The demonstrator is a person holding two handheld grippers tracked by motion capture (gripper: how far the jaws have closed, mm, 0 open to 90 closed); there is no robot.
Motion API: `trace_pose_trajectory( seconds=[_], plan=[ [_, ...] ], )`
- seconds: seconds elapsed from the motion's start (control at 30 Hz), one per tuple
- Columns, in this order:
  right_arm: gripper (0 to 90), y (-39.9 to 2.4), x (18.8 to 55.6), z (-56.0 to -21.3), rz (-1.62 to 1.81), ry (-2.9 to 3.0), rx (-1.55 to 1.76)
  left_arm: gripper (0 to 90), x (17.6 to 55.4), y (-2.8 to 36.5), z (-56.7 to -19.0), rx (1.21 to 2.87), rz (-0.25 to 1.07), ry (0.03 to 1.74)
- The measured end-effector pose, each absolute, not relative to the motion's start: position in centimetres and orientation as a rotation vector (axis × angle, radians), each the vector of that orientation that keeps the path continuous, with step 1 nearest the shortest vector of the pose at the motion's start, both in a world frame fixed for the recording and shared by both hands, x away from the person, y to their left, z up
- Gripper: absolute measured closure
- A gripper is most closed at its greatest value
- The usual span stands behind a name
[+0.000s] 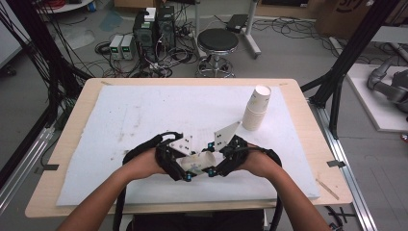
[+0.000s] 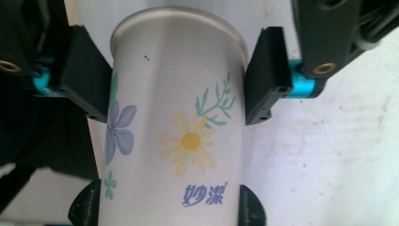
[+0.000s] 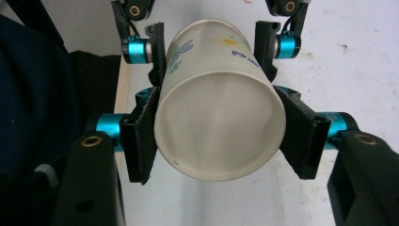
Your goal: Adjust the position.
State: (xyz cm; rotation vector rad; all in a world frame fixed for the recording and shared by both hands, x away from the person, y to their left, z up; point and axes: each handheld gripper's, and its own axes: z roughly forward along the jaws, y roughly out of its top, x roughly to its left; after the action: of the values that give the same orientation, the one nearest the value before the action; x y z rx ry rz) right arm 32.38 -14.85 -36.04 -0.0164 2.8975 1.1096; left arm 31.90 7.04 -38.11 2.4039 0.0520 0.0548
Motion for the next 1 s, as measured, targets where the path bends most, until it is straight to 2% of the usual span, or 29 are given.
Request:
trace_pose_trajectory(
  seconds=[0.03,0.07,0.1,0.17,0.47,1.0],
  plan=[
    [37.6,-15.0,32.4,-36.0,1.12,2.896,-0.008,23.4,31.8,7.4,-38.3,2.334,0.063,0.092],
    [37.7,-15.1,32.4,-36.0,1.135,2.886,-0.013,18.5,31.8,7.4,-38.3,2.334,0.063,0.092],
    [37.7,-15.2,32.4,-36.0,1.143,2.887,-0.005,17.4,31.8,7.6,-38.3,2.301,0.065,0.107],
    [37.7,-15.6,32.4,-36.0,1.163,2.878,0.01,17.6,31.7,8.4,-38.6,2.204,0.072,0.14],
    [37.4,-17.4,32.0,-36.3,1.276,2.828,0.097,17.6,31.0,10.4,-39.6,2.024,0.097,0.213],
    [37.4,-20.9,30.5,-38.7,1.554,2.655,0.224,17.4,30.4,10.9,-40.9,1.851,0.092,0.252]
  ],
)
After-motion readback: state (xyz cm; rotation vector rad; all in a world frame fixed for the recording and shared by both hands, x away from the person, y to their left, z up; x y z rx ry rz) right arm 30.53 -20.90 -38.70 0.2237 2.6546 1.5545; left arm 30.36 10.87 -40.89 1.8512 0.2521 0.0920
